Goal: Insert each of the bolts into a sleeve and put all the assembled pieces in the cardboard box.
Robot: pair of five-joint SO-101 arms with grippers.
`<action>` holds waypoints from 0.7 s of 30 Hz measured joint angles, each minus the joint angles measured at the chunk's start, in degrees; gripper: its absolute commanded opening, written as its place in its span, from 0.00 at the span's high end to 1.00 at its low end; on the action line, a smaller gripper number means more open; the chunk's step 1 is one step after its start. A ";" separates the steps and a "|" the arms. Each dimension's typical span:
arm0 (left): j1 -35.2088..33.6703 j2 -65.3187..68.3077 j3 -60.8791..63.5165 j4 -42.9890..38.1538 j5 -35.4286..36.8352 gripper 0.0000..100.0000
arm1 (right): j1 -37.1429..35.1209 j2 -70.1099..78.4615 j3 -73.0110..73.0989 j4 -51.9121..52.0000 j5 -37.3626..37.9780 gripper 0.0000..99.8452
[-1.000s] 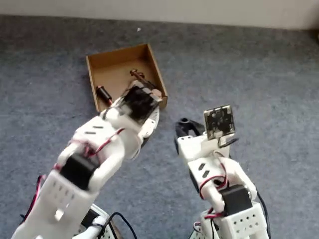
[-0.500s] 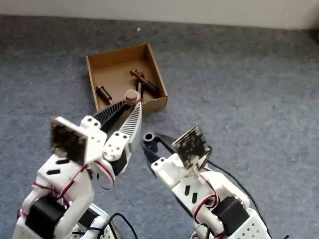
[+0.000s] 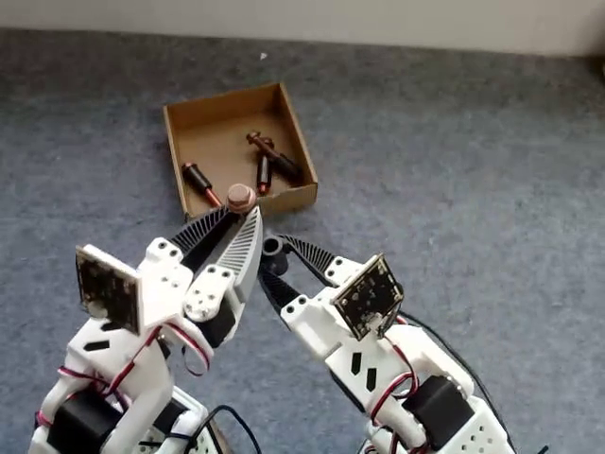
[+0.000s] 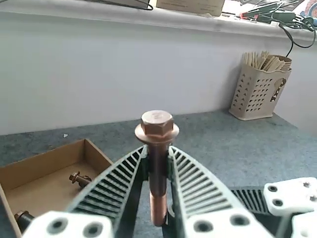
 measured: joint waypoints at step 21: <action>1.58 -4.22 2.90 -4.13 0.00 0.99 | -2.11 0.18 5.54 -1.58 4.57 0.99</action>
